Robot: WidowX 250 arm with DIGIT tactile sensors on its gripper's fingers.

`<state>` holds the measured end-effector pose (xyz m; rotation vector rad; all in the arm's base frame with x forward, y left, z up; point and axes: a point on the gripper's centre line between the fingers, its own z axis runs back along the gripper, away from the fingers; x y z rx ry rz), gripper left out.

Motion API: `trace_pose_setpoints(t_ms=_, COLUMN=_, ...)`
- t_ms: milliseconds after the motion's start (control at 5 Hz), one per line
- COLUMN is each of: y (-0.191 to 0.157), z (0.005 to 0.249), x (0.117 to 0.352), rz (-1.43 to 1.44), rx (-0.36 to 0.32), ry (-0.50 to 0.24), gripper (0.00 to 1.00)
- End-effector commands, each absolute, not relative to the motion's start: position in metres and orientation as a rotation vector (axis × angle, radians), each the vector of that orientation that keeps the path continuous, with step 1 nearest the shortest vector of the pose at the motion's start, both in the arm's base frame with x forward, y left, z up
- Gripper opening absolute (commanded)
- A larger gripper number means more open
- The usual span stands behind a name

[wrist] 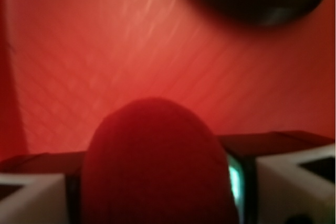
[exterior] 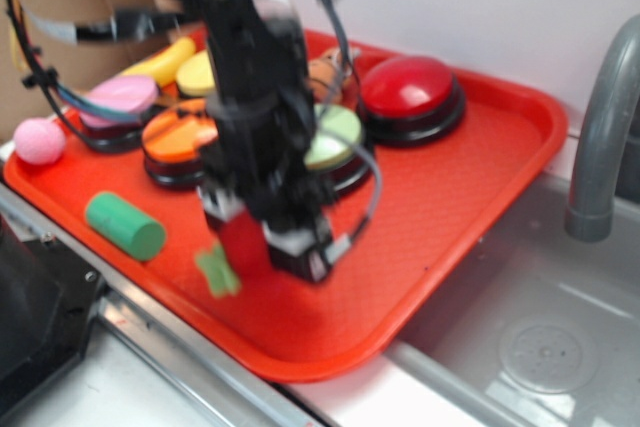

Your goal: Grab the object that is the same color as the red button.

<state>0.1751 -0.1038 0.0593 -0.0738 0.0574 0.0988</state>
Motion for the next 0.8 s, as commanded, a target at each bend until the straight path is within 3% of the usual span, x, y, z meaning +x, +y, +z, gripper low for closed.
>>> trace_pose_setpoints(t_ms=0, y=-0.043, z=0.139, x=0.181, rz=0.051, rx=-0.011, ry=-0.006, gripper=0.0)
trace_pose_setpoints(t_ms=200, y=-0.007, z=0.16, x=0.168, rz=0.114, rx=0.038, ry=-0.028, gripper=0.0)
trace_pose_setpoints(t_ms=600, y=0.02, z=0.169, x=0.156, rz=0.18, rx=0.079, ry=-0.05, gripper=0.0)
